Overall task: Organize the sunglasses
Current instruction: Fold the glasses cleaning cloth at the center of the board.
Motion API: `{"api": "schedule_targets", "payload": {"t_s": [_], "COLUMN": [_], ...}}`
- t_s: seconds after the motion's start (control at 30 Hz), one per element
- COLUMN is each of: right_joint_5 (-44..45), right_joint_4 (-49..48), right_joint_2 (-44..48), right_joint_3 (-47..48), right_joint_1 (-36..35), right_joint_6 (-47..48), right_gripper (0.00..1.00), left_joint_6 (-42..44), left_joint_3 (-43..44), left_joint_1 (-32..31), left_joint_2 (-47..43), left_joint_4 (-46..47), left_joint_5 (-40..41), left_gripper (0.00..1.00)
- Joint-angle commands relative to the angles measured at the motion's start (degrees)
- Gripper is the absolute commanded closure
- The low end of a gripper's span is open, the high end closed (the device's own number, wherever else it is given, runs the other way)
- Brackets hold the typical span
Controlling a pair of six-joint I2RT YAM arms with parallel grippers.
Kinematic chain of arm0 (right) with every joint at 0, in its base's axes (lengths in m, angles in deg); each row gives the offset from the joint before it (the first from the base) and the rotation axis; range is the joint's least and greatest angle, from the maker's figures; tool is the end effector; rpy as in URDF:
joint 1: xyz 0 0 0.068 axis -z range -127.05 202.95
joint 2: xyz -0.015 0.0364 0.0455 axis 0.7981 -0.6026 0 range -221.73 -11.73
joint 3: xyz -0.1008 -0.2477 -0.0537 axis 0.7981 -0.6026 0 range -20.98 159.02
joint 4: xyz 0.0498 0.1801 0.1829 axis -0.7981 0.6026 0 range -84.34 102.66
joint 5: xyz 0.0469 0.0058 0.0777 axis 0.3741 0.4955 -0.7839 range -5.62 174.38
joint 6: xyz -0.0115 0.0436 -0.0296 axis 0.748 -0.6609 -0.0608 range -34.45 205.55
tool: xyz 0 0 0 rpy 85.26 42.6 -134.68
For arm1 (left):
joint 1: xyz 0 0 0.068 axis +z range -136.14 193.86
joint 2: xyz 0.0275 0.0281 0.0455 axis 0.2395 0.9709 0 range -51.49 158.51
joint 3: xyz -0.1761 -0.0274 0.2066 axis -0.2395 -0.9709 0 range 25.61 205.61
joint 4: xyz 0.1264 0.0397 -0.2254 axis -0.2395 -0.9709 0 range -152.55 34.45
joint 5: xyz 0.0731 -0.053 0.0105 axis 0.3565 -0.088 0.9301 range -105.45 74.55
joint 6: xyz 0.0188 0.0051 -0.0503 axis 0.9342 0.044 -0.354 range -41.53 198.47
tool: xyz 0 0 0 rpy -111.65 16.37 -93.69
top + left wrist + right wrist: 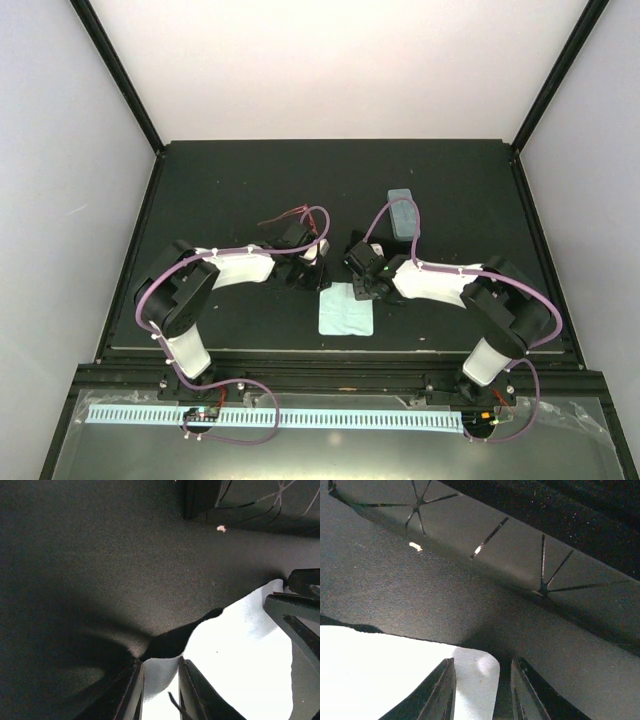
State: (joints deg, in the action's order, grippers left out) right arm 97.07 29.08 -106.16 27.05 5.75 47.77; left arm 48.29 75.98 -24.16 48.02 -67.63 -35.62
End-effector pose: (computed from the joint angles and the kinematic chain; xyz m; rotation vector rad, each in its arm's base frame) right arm 0.2030 0.2077 0.1385 -0.1704 2.7275 0.1045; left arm 0.2452 -0.2074 0.1338 0.3197 2.7915 -0.8171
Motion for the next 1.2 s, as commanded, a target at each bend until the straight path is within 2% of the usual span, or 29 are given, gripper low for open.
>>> {"api": "schedule_targets", "payload": {"t_s": [0.0,0.2,0.33,0.47,0.73,1.17], "right_joint_5": [0.7,-1.2,-1.6,-1.6,-4.3,-7.4], "right_joint_4": [2.4,0.8,0.5,0.3,-1.1,-0.7], "right_joint_2": [-1.1,-2.5,-2.4,-2.0,2.1,9.2], "right_joint_3": [0.0,-0.3,-0.6,-0.3,-1.0,-3.0], "right_joint_1": [0.3,0.3,0.3,0.3,0.3,0.3], "right_joint_6": [0.5,0.8,0.9,1.4,2.8,3.0], "right_gripper": [0.67,0.75,0.87,0.99,0.99,0.99], "left_joint_6": [0.1,0.0,0.1,0.2,0.3,0.9], "left_joint_3": [0.4,0.5,0.4,0.6,0.7,-0.7], "left_joint_1": [-0.4,-0.4,-0.4,-0.5,-0.4,-0.3], "left_joint_2": [0.5,1.0,0.9,1.0,-1.3,-5.1], "left_joint_4": [-2.5,-1.8,-1.7,-1.1,1.9,2.3], "left_joint_5": [2.8,2.0,1.6,0.8,-3.1,-3.5], "left_gripper": [0.83,0.91,0.98,0.98,0.99,0.98]}}
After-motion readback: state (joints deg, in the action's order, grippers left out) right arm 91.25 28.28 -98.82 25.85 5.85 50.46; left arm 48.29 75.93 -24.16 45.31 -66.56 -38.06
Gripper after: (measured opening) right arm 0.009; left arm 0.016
